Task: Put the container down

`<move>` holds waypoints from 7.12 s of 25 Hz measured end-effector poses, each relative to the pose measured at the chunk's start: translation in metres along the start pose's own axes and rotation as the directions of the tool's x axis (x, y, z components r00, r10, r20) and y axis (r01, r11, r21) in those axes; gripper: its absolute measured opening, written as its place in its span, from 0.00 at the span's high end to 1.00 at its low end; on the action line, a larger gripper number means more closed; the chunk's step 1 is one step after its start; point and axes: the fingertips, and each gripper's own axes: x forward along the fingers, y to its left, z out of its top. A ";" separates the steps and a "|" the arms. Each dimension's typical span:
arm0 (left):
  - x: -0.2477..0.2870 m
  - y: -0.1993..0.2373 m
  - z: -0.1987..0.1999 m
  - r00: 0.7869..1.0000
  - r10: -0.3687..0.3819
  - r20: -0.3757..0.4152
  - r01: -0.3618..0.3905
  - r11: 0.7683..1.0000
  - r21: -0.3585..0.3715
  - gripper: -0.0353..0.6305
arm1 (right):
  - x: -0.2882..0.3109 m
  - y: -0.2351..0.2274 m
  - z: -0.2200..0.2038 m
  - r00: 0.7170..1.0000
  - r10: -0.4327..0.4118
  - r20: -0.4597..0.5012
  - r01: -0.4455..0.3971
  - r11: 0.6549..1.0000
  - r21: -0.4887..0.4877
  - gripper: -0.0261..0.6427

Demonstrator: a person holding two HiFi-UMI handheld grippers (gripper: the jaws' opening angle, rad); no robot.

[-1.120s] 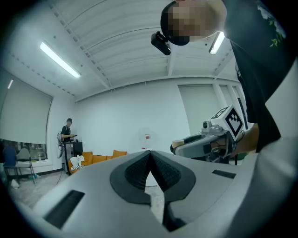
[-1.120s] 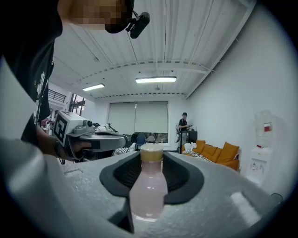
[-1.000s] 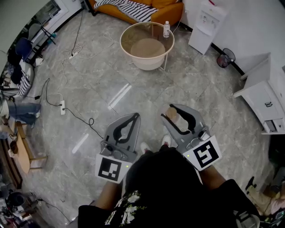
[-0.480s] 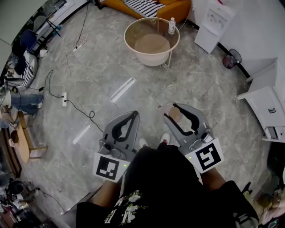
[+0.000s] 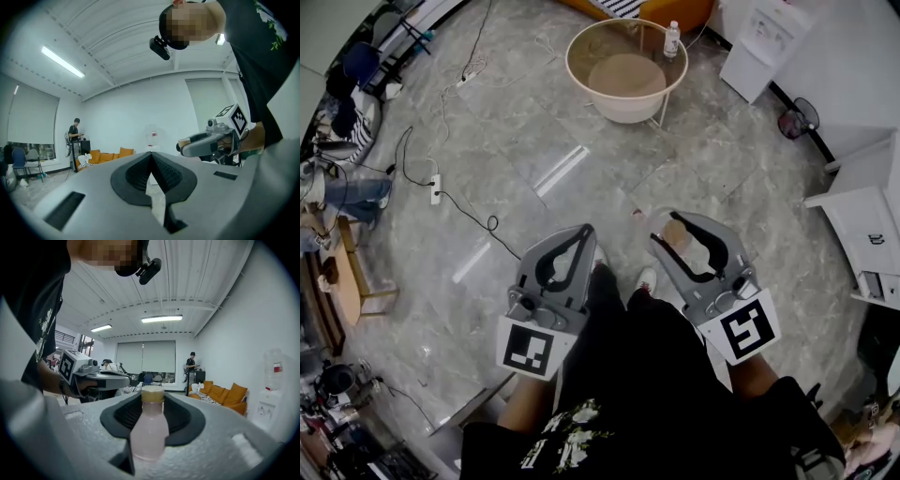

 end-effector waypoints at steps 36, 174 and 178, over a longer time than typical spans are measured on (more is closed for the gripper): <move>-0.041 0.225 -0.069 0.996 -0.085 -0.009 0.084 0.995 -0.048 0.94 | 0.197 0.037 0.022 0.985 -0.172 0.005 0.172 0.985 -0.032 0.76; 0.516 0.702 -0.062 0.825 -0.566 -0.012 0.566 0.824 0.008 0.93 | 0.649 -0.462 0.059 0.787 -0.616 -0.050 0.618 0.784 0.060 0.76; 0.553 0.693 -0.052 0.836 -0.548 -0.015 0.549 0.836 0.009 0.93 | 0.642 -0.503 0.061 0.801 -0.598 -0.032 0.598 0.799 0.057 0.76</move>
